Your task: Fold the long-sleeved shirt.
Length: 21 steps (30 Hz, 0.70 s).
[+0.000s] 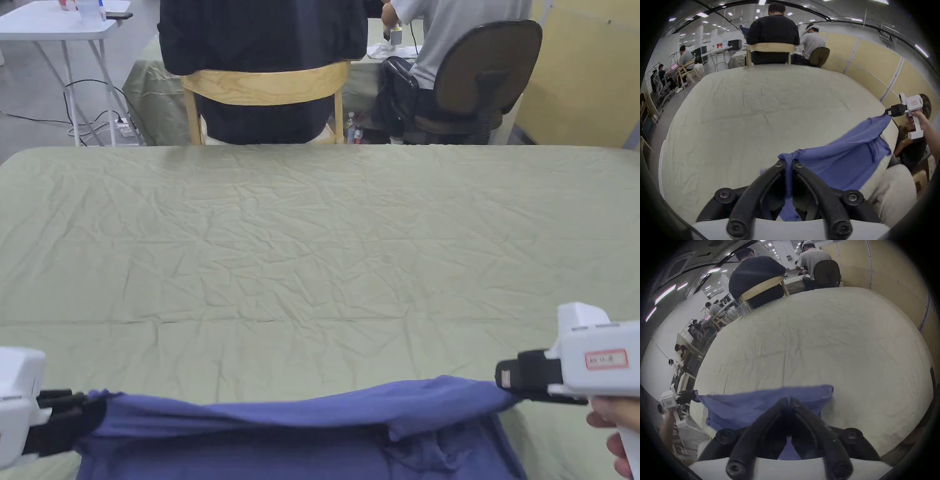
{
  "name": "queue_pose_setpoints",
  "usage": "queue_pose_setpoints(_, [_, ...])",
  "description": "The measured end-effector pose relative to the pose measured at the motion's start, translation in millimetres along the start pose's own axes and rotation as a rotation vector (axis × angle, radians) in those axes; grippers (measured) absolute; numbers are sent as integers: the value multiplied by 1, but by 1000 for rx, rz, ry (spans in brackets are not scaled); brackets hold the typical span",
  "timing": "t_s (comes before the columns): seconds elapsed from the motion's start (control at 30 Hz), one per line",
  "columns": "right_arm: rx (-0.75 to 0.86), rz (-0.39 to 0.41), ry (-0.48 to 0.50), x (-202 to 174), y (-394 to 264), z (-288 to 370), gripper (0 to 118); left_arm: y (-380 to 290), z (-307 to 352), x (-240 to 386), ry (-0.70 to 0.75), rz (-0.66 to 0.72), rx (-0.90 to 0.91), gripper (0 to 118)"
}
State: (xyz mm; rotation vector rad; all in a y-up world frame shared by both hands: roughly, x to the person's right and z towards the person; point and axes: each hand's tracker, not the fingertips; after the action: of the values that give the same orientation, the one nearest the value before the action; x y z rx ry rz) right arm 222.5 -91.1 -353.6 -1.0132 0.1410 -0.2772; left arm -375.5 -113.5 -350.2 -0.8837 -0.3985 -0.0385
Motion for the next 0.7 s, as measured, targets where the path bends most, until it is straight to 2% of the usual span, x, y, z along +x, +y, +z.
queue_pose_setpoints(0.13, [-65, 88, -47, 1, -51, 7, 5, -39, 8, 14, -19, -5, -69, 4])
queue_pose_setpoints(0.43, [-152, 114, -124, 11, -106, -11, 5, -93, -10, 25, -15, -18, -199, 5])
queue_pose_setpoints(0.6, [-191, 77, -156, 17, -119, -38, 5, -107, -33, 16, 8, 35, -211, 5])
queue_pose_setpoints(0.7, [-190, 49, -170, 20, -123, -46, 14, -108, -36, 14, 5, 71, -211, 8])
